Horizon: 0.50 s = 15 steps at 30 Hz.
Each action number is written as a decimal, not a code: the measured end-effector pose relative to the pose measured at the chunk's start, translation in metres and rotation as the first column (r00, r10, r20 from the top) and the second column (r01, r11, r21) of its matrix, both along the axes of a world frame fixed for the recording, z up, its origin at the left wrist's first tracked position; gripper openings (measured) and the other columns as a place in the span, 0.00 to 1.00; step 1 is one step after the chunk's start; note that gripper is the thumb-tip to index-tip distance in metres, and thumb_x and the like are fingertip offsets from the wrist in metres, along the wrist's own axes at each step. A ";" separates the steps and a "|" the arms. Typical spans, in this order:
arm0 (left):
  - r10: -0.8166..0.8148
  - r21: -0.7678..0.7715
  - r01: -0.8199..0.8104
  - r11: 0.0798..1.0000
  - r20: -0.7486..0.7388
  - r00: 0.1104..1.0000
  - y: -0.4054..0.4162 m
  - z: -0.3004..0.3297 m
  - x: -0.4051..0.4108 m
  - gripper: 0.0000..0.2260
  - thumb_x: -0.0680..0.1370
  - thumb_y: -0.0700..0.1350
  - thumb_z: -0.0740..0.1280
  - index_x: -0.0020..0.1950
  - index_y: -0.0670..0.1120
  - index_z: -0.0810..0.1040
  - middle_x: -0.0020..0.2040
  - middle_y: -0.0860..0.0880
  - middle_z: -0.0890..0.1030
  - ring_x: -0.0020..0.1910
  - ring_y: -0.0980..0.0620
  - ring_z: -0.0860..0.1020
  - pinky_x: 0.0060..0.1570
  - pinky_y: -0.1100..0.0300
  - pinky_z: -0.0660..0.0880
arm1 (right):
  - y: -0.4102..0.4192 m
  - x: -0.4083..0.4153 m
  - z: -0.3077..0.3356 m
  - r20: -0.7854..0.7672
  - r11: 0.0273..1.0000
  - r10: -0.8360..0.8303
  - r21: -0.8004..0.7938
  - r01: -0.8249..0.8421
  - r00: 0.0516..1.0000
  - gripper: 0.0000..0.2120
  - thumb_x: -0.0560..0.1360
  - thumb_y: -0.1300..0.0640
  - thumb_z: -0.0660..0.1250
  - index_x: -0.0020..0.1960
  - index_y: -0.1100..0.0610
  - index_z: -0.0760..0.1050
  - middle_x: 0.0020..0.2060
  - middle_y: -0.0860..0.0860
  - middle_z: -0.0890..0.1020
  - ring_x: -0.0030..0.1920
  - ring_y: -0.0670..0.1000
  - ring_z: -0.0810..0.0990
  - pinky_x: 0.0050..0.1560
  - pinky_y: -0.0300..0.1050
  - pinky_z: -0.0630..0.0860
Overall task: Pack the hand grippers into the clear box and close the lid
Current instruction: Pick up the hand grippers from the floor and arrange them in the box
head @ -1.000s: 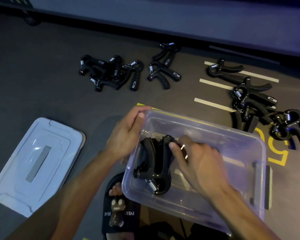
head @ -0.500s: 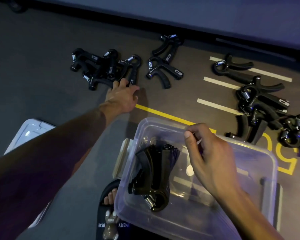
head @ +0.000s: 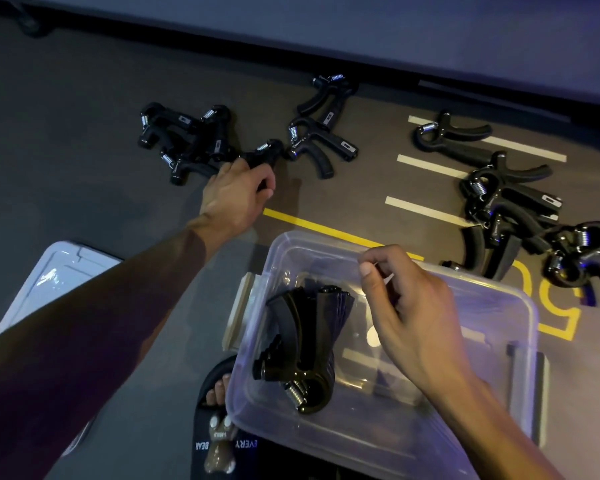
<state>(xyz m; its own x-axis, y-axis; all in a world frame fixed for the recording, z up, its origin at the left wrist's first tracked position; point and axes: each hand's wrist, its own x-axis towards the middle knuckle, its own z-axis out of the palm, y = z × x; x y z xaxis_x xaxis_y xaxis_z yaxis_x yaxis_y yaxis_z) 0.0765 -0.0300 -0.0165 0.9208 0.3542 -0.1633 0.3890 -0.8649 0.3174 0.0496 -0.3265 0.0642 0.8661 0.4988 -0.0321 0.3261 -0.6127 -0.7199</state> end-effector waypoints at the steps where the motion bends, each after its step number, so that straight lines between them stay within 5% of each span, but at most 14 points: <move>1: 0.010 -0.021 -0.008 1.000 0.061 0.998 0.001 0.008 -0.002 0.04 0.80 0.50 0.66 0.54 0.54 0.77 0.50 0.44 0.76 0.57 0.39 0.74 0.54 0.46 0.73 | -0.001 -0.002 0.001 0.004 1.000 -0.007 0.010 0.007 1.000 0.05 0.82 0.48 0.60 0.51 0.47 0.73 0.33 0.42 0.76 0.32 0.43 0.72 0.34 0.43 0.66; 8: 0.038 -0.118 0.017 0.993 0.452 0.891 0.003 0.086 -0.032 0.05 0.82 0.46 0.62 0.57 0.50 0.76 0.40 0.57 0.71 0.40 0.52 0.69 0.44 0.53 0.71 | -0.008 -0.018 0.019 -0.015 0.995 -0.056 0.076 0.057 0.998 0.03 0.81 0.51 0.62 0.50 0.48 0.74 0.33 0.41 0.77 0.34 0.44 0.75 0.34 0.36 0.67; 11: -0.036 -0.084 0.100 0.991 0.559 0.828 -0.013 0.120 -0.054 0.06 0.84 0.46 0.62 0.58 0.48 0.76 0.41 0.58 0.71 0.42 0.51 0.69 0.46 0.54 0.69 | -0.011 -0.025 0.028 -0.041 0.984 -0.098 0.145 0.103 0.994 0.02 0.80 0.51 0.64 0.50 0.47 0.76 0.36 0.43 0.80 0.37 0.46 0.78 0.37 0.45 0.75; 15: -0.127 -0.051 0.217 0.975 0.671 0.731 -0.043 0.166 -0.073 0.07 0.85 0.43 0.61 0.59 0.42 0.76 0.47 0.60 0.73 0.46 0.52 0.72 0.50 0.56 0.69 | -0.014 -0.027 0.043 -0.017 0.968 -0.105 0.227 0.106 0.994 0.07 0.79 0.50 0.67 0.57 0.46 0.77 0.43 0.39 0.81 0.42 0.44 0.80 0.42 0.41 0.76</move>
